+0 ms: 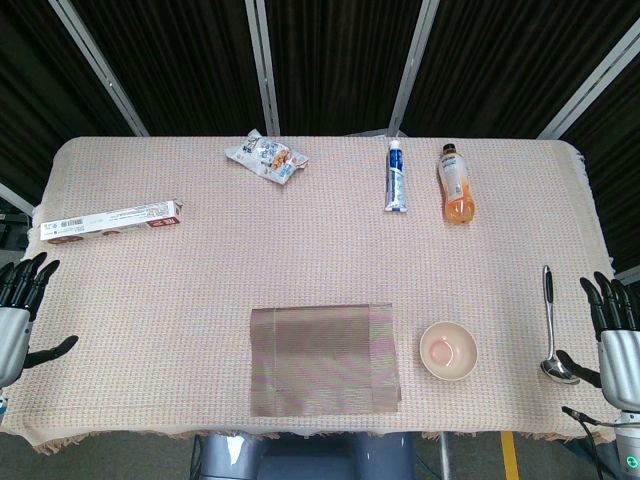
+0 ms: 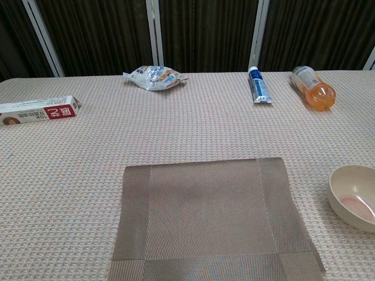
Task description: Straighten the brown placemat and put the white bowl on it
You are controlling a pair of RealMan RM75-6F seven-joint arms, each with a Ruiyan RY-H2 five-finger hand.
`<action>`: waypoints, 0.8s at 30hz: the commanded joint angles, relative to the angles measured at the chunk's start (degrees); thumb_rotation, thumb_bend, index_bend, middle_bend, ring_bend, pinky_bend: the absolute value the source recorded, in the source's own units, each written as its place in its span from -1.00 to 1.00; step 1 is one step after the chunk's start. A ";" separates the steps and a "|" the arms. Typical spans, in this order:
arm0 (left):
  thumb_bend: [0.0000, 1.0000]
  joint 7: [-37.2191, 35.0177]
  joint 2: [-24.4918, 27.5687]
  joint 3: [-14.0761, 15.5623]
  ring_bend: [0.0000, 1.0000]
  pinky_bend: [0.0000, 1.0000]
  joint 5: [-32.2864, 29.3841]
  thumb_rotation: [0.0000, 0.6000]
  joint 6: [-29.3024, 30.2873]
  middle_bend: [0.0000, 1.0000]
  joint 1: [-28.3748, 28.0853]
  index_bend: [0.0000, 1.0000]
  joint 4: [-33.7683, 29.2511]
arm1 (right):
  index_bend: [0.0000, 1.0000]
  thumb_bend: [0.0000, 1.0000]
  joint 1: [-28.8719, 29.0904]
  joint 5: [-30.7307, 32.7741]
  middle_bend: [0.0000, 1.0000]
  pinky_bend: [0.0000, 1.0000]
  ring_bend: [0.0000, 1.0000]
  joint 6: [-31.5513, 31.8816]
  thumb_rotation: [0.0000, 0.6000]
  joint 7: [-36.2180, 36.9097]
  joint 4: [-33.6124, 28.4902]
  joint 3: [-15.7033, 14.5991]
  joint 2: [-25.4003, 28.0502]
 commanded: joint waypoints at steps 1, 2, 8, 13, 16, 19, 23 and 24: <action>-1.00 0.02 -0.04 0.09 -1.00 -1.00 0.03 1.00 0.02 -1.00 0.05 -1.00 0.08 | -1.00 -1.00 -0.06 -0.15 -1.00 -1.00 -1.00 -0.11 1.00 0.08 -0.01 -0.04 0.01; -1.00 0.02 -0.06 0.16 -1.00 -1.00 0.02 1.00 -0.03 -1.00 0.07 -1.00 0.13 | -1.00 -1.00 -0.09 -0.25 -1.00 -1.00 -1.00 -0.16 1.00 0.14 -0.07 -0.08 0.02; -1.00 -0.12 -0.01 0.08 -1.00 -1.00 -0.34 1.00 -0.16 -1.00 0.02 -1.00 -0.06 | -1.00 -1.00 0.37 -2.41 -1.00 -1.00 -1.00 -2.49 1.00 1.85 -0.78 -1.82 -0.27; -1.00 -0.08 0.22 0.16 -1.00 -1.00 0.09 1.00 -0.25 -1.00 -0.16 -1.00 -0.47 | -0.95 -1.00 2.71 -8.22 -1.00 -1.00 -1.00 -10.51 1.00 8.53 1.32 -7.25 -1.74; -1.00 -0.11 0.29 0.33 -1.00 -1.00 0.00 1.00 -0.62 -1.00 -0.22 -1.00 -0.63 | -0.95 -1.00 3.56 -9.88 -1.00 -1.00 -1.00 -13.51 1.00 8.35 2.96 -9.02 -3.11; -1.00 0.14 0.39 0.51 -1.00 -1.00 -0.15 1.00 -0.80 -1.00 -0.17 -1.00 -0.64 | -0.91 -1.00 4.20 -10.45 -1.00 -1.00 -1.00 -15.95 1.00 6.32 4.60 -9.85 -5.40; -1.00 -0.13 0.66 0.60 -1.00 -1.00 -0.46 1.00 -0.30 -1.00 0.27 -1.00 -0.70 | -0.80 -1.00 4.82 -9.41 -1.00 -1.00 -1.00 -19.00 1.00 2.34 6.69 -9.96 -8.95; -1.00 -0.24 0.74 0.60 -1.00 -1.00 -0.50 1.00 -0.17 -1.00 0.36 -1.00 -0.73 | -0.76 -1.00 4.98 -9.13 -1.00 -1.00 -1.00 -19.65 1.00 1.64 6.97 -9.96 -9.52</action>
